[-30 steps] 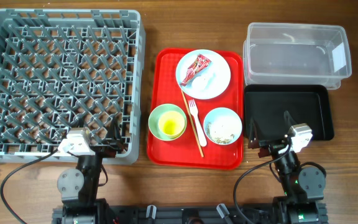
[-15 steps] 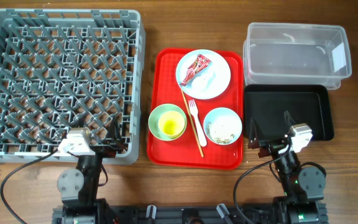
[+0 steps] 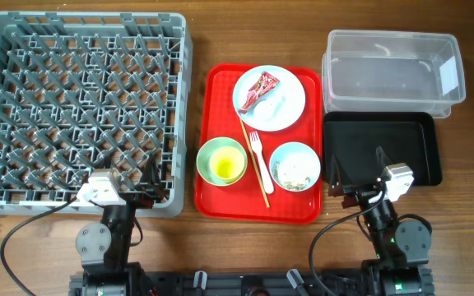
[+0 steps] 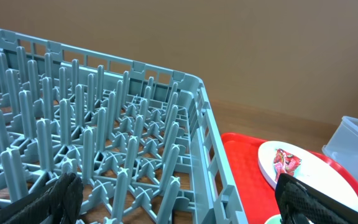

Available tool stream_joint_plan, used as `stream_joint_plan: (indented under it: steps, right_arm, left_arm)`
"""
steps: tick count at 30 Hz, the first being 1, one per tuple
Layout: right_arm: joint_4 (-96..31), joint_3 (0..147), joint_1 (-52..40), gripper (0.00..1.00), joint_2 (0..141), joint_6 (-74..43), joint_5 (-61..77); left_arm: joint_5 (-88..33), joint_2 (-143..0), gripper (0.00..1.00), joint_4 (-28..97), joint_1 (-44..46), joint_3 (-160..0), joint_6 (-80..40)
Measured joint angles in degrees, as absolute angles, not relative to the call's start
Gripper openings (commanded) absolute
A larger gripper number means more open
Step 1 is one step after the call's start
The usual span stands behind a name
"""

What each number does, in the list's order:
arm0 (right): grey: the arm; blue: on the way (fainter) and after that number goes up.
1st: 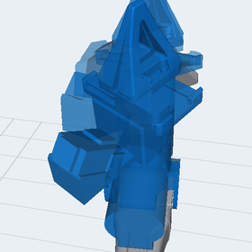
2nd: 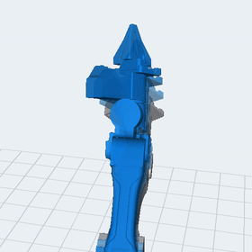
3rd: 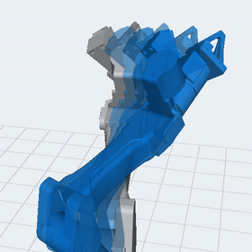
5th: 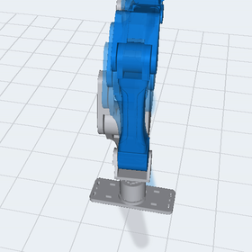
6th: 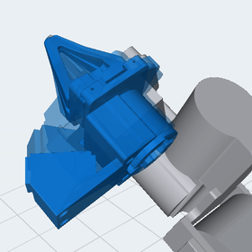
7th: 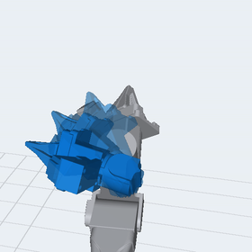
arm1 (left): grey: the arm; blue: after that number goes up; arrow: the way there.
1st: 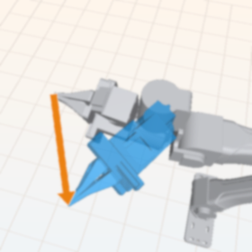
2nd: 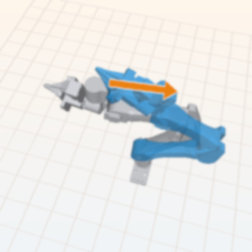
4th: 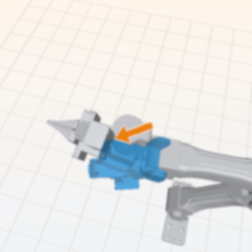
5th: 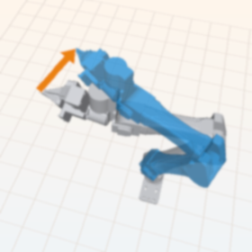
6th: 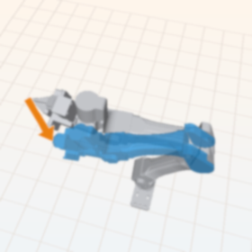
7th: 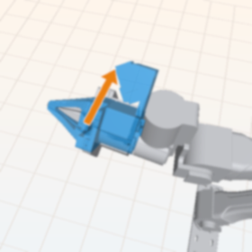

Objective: Sort waste into correct bins and load items into the dishwasher rack

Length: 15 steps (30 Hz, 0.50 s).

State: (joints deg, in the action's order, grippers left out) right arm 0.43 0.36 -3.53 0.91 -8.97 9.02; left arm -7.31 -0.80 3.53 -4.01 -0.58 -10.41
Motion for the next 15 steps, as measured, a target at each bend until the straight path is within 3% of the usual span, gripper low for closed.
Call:
stream_joint_plan:
  steps: [9,15]
  right_arm:
    - [-2.22,1.21,-3.53,1.0,2.02,-9.23,8.95]
    - [-6.42,9.96,-3.53,1.0,10.85,-7.27,8.73]
  left_arm:
    - [-7.29,-0.84,1.0,3.53,-4.01,-0.67,-10.92]
    - [-7.31,-6.5,1.0,8.05,-4.01,-6.87,-11.81]
